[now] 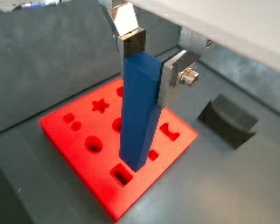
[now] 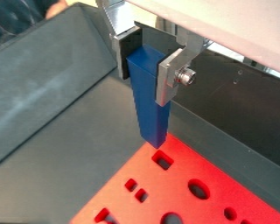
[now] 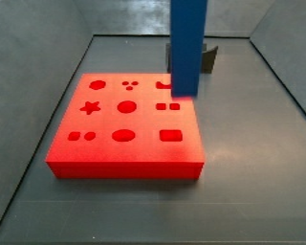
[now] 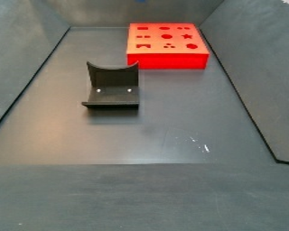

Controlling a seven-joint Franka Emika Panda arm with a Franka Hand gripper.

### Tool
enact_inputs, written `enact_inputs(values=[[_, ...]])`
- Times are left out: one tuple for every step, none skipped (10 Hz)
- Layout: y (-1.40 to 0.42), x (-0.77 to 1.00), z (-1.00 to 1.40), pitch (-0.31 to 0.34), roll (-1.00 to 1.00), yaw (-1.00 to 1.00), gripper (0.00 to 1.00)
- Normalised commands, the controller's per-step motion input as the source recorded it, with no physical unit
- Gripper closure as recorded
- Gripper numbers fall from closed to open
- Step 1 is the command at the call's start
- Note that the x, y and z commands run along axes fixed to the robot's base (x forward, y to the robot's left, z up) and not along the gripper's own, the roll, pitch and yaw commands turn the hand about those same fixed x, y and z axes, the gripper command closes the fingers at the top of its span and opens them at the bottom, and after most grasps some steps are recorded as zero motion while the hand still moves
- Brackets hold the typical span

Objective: Insert the rectangle object.

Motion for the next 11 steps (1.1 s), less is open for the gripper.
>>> enact_inputs(values=[[-0.25, 0.41, -0.91, 0.1, 0.1, 0.05, 1.0], [-0.27, 0.34, -0.92, 0.076, 0.12, 0.13, 1.0], [-0.04, 0.2, -0.96, 0.05, 0.09, 0.23, 1.0], [0.1, 0.0, -0.67, -0.041, 0.09, 0.29, 1.0], [0.0, 0.0, 0.0, -0.007, 0.0, 0.01, 1.0], [0.0, 0.0, -0.06, 0.0, 0.03, 0.0, 1.0], [0.02, -0.01, -0.15, 0.0, 0.17, 0.0, 1.0], [0.02, 0.0, -0.1, 0.0, 0.23, 0.0, 1.0], [0.07, 0.0, -0.07, 0.0, 0.23, -0.13, 1.0], [-0.01, 0.0, 0.0, 0.0, 0.07, -0.09, 1.0], [0.04, -0.04, -0.01, 0.0, 0.1, -0.07, 1.0]])
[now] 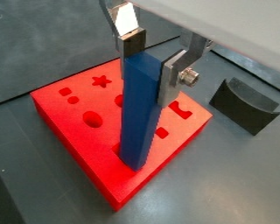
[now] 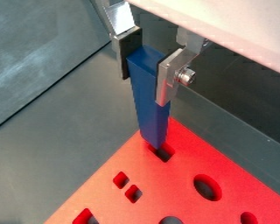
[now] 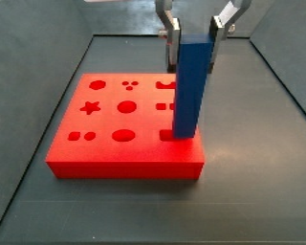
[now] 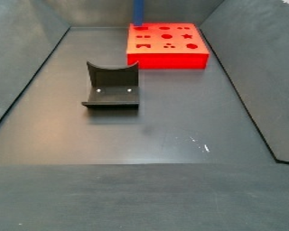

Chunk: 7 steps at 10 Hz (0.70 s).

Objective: Insert the rectangle object.

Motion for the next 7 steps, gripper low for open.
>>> enact_inputs(values=[[0.11, -0.16, 0.0, 0.0, 0.13, -0.15, 1.0], [0.06, 0.0, 0.0, 0.0, 0.0, 0.0, 1.0], [0.07, -0.2, -0.1, 0.0, 0.03, -0.05, 1.0], [0.0, -0.05, -0.07, -0.004, 0.0, 0.0, 1.0], [-0.01, 0.0, -0.03, -0.02, -0.01, 0.0, 1.0], [-0.07, 0.0, -0.06, -0.023, -0.01, 0.0, 1.0], [-0.11, 0.0, -0.05, -0.01, 0.0, 0.0, 1.0]])
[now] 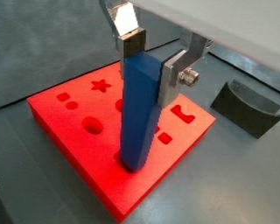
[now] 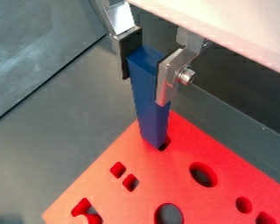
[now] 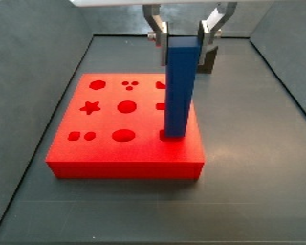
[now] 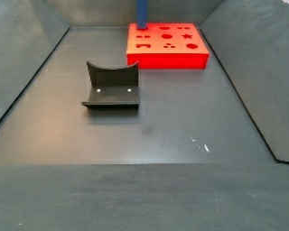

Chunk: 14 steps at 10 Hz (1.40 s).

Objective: Insert the rectangle object.

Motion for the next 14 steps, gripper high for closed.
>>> enact_inputs(values=[[-0.12, 0.0, -0.05, -0.006, 0.0, 0.0, 1.0], [-0.07, 0.0, -0.08, -0.004, 0.0, 0.0, 1.0], [-0.02, -0.01, -0.11, -0.003, 0.04, 0.0, 1.0], [0.0, -0.13, -0.15, -0.003, 0.11, 0.0, 1.0], [0.0, -0.19, -0.18, -0.009, 0.13, -0.02, 1.0], [0.0, -0.05, -0.23, 0.0, 0.1, -0.02, 1.0], [-0.01, 0.06, -0.5, 0.0, 0.0, 0.0, 1.0], [-0.12, 0.44, -0.76, 0.224, -0.02, 0.01, 1.0], [-0.23, 0.59, -0.71, 0.25, -0.03, 0.14, 1.0], [-0.24, 0.55, -0.68, 0.257, -0.04, 0.11, 1.0], [-0.18, 0.28, -0.74, 0.207, 0.0, 0.1, 1.0], [-0.1, 0.15, -0.57, 0.104, 0.0, 0.13, 1.0], [0.0, 0.0, -0.42, 0.004, 0.0, 0.15, 1.0], [0.0, 0.08, -0.21, 0.009, -0.04, 0.12, 1.0]])
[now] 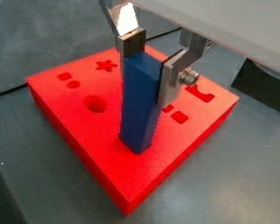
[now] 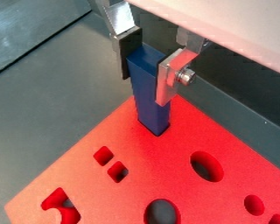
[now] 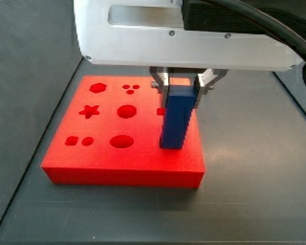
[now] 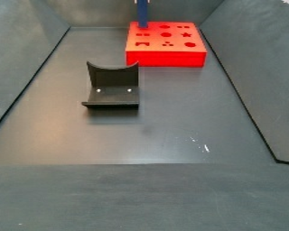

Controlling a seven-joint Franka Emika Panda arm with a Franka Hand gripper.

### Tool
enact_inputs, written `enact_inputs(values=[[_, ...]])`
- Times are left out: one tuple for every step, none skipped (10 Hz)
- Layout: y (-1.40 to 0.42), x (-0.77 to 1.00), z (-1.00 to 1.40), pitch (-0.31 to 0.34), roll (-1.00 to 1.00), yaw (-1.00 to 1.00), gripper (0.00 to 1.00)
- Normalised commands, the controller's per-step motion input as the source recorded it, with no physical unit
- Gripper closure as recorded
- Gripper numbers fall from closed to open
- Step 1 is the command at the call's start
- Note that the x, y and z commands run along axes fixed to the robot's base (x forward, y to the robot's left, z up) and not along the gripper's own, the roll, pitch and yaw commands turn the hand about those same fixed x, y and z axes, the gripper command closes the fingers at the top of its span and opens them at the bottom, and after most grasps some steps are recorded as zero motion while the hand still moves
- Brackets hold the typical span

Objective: Insert the rectangle object.

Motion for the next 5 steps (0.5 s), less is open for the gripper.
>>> enact_inputs(values=[[-0.07, 0.0, 0.0, 0.0, 0.0, 0.0, 1.0], [-0.21, 0.09, -0.09, 0.029, 0.15, 0.25, 1.0], [-0.29, 0.08, -0.14, 0.02, 0.15, 0.35, 1.0], [-0.25, 0.0, -0.06, 0.0, 0.1, 0.26, 1.0], [0.0, 0.0, 0.0, 0.0, 0.0, 0.0, 1.0]])
